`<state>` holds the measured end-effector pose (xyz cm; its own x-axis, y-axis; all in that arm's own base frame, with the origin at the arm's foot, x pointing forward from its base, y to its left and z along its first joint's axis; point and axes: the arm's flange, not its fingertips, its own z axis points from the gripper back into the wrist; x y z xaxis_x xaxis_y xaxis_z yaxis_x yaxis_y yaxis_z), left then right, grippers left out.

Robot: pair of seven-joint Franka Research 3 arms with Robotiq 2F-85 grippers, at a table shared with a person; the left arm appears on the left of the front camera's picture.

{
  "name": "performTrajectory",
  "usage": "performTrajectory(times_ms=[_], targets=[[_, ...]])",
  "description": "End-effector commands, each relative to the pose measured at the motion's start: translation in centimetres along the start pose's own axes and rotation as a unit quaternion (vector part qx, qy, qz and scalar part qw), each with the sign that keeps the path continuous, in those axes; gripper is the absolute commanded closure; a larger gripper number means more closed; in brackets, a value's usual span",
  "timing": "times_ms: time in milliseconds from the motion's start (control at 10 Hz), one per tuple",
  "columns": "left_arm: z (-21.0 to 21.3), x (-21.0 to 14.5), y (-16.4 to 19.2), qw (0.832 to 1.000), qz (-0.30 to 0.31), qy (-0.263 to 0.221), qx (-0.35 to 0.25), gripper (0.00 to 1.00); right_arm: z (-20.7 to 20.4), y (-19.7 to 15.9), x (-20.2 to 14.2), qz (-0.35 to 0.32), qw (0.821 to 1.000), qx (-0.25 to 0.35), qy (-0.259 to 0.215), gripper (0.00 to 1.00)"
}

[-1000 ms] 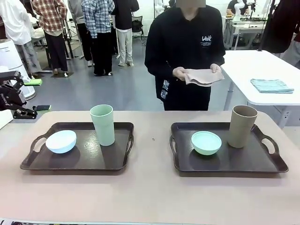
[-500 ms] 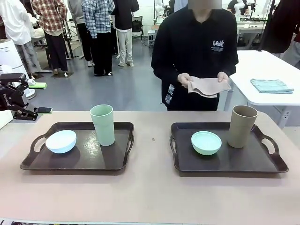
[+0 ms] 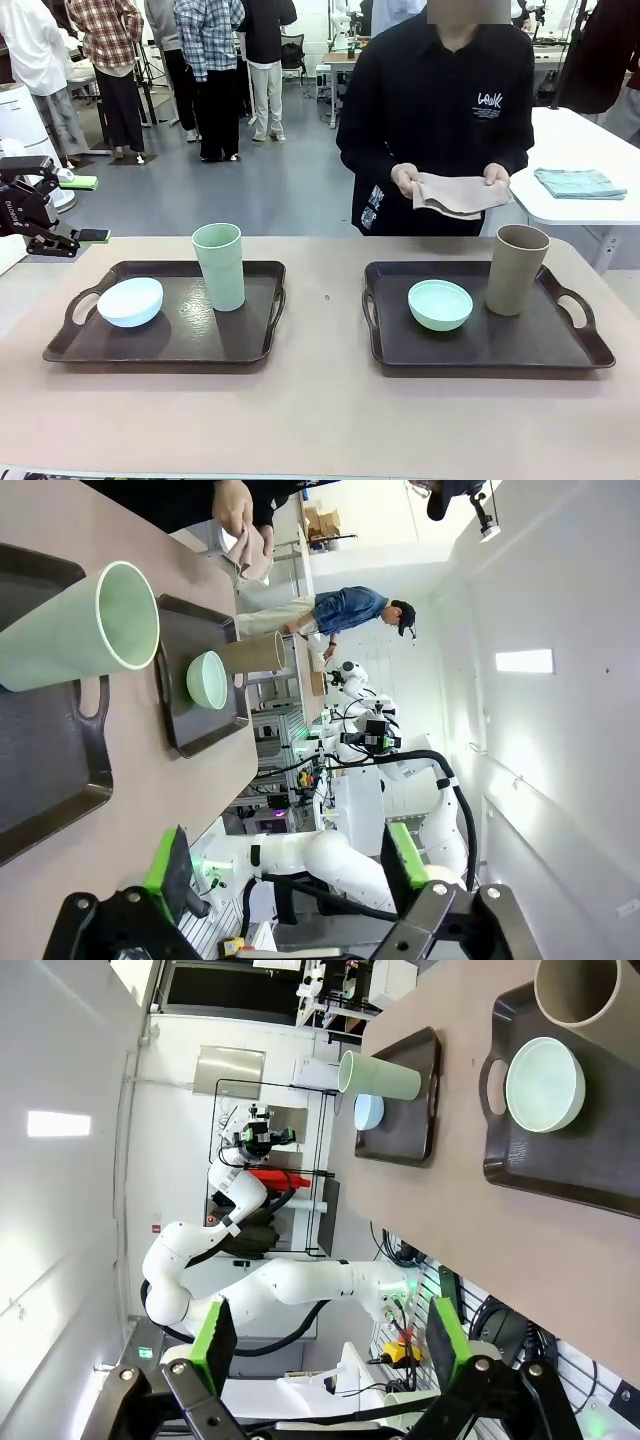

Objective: Set up a tray with a mat and arrange the tableware.
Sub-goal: Pick up the Picnic Bowl and Reusable plastic cup from the Handle tray in front of the human's position and hold them in the air.

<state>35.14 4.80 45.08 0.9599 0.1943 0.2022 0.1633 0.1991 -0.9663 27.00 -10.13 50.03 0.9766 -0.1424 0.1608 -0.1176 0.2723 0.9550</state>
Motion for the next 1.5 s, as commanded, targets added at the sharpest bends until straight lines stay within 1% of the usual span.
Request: performTrajectory(times_ms=[0,1400], targets=[[0.25,-0.18,-0.5,1.0,0.007,0.008,0.007,0.0,-0.34,-0.11,-0.09,0.011,1.0,0.01,0.0,0.0],[0.25,-0.18,-0.5,1.0,0.007,0.008,0.007,0.0,-0.34,-0.11,-0.09,0.011,1.0,0.01,0.0,0.0]])
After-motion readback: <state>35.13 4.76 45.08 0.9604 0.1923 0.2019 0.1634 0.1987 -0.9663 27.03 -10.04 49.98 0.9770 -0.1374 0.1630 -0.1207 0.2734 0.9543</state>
